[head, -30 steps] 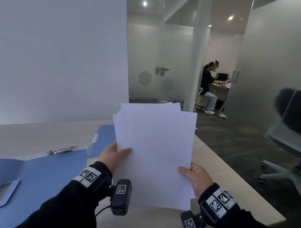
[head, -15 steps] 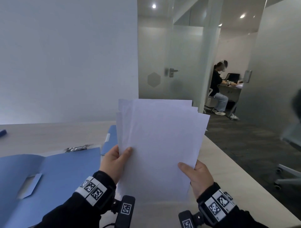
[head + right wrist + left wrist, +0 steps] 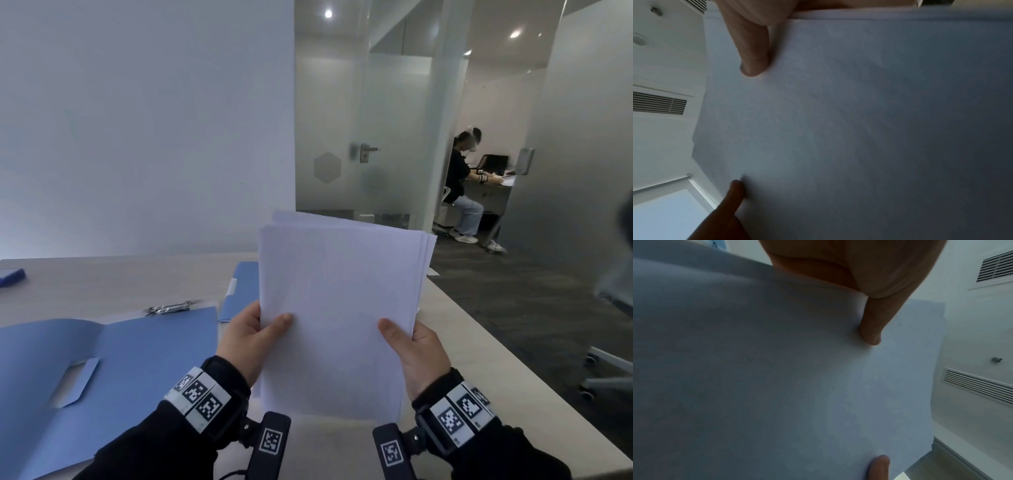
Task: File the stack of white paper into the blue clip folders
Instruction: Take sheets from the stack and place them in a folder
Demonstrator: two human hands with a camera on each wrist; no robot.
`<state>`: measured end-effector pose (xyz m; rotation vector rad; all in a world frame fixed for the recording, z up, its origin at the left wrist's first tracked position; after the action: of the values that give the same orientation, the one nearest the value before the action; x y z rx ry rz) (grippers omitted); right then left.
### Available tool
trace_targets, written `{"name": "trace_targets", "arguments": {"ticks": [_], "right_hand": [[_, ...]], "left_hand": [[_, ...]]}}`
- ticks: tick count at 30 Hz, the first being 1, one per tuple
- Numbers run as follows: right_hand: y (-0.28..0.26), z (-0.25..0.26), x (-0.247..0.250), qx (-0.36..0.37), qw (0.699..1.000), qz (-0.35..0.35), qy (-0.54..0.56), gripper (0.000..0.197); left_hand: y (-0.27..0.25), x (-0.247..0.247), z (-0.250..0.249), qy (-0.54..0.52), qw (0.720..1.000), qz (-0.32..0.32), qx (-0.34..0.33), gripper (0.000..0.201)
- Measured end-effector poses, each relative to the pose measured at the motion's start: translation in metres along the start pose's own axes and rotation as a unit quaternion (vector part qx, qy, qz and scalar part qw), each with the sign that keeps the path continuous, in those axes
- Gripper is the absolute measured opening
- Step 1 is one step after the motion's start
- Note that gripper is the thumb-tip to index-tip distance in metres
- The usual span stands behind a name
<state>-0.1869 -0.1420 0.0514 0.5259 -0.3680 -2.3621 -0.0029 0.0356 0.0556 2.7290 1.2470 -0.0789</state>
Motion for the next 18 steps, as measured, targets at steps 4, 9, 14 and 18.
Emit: {"name": "trace_targets", "arguments": {"ticks": [4, 9, 14, 18], "right_hand": [[0.003, 0.000, -0.003, 0.005, 1.000, 0.023, 0.013, 0.061], [-0.002, -0.008, -0.003, -0.017, 0.999, 0.027, 0.022, 0.075], [-0.001, -0.009, -0.006, -0.022, 0.999, 0.026, 0.017, 0.060], [-0.005, -0.011, -0.004, -0.035, 0.998, 0.042, 0.031, 0.069]], "left_hand": [[0.000, 0.001, -0.008, -0.005, 1.000, 0.005, -0.017, 0.031], [-0.005, 0.002, 0.009, -0.002, 1.000, -0.010, 0.003, 0.026], [-0.004, -0.001, 0.008, -0.023, 1.000, -0.009, 0.017, 0.049], [-0.006, -0.001, 0.012, -0.032, 0.999, 0.012, 0.033, 0.037]]}}
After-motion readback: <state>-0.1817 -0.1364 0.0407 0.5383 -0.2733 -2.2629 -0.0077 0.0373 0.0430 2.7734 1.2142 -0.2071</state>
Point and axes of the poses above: each hand's wrist, its own y-axis towards the middle knuckle, its own x-axis out of the back of the hand, z = x × y, the point moved 6 cm from there along y, towards the middle knuckle, and after that the axes turned 10 degrees about x, right-handed, at the moved point
